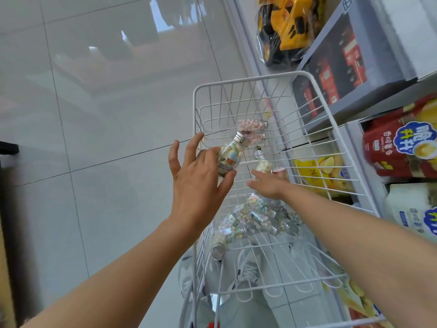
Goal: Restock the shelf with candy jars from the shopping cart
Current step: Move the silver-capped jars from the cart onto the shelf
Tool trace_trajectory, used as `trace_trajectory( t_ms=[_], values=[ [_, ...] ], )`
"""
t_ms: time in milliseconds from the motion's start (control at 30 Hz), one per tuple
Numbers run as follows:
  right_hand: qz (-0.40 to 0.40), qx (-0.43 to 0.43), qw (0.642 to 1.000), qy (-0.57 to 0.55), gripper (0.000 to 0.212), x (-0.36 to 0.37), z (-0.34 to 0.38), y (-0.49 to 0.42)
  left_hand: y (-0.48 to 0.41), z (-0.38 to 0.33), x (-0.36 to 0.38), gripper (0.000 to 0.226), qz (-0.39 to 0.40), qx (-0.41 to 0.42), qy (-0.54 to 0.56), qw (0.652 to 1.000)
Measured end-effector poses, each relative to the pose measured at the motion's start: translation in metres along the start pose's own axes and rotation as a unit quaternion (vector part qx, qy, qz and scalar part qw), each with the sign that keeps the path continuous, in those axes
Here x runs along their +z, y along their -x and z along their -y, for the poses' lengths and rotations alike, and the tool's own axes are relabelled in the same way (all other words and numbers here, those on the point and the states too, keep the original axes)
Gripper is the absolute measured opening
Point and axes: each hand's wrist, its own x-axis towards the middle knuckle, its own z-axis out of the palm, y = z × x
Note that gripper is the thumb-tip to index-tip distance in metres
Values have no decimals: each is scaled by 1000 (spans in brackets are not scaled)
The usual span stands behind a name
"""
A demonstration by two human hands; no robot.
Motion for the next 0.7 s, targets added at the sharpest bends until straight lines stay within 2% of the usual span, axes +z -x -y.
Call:
trace_trajectory(
  t_ms=[67,200,367,433,500,600,700],
  values=[
    [-20,2,1000,-13,65,5,-1,-8,0,0,1,44,-1,0,2,1000],
    [-125,-5,991,-54,55,7,2,-4,0,3,2,44,-1,2,6,1000],
    [-211,-23,970,-118,3,0,3,20,0,3,1,42,7,5,3,1000],
    [-229,-39,964,-133,17,-6,2,28,1,5,0,39,11,7,3,1000],
    [-229,-89,955,-164,22,-13,0,39,0,4,-2,37,11,6,7,1000],
    [-238,-170,928,-230,18,-27,0,59,-3,1,-8,37,11,-8,9,1000],
    [-243,-225,892,-306,35,-46,3,88,-7,-6,-17,36,11,-22,32,999]
  ],
)
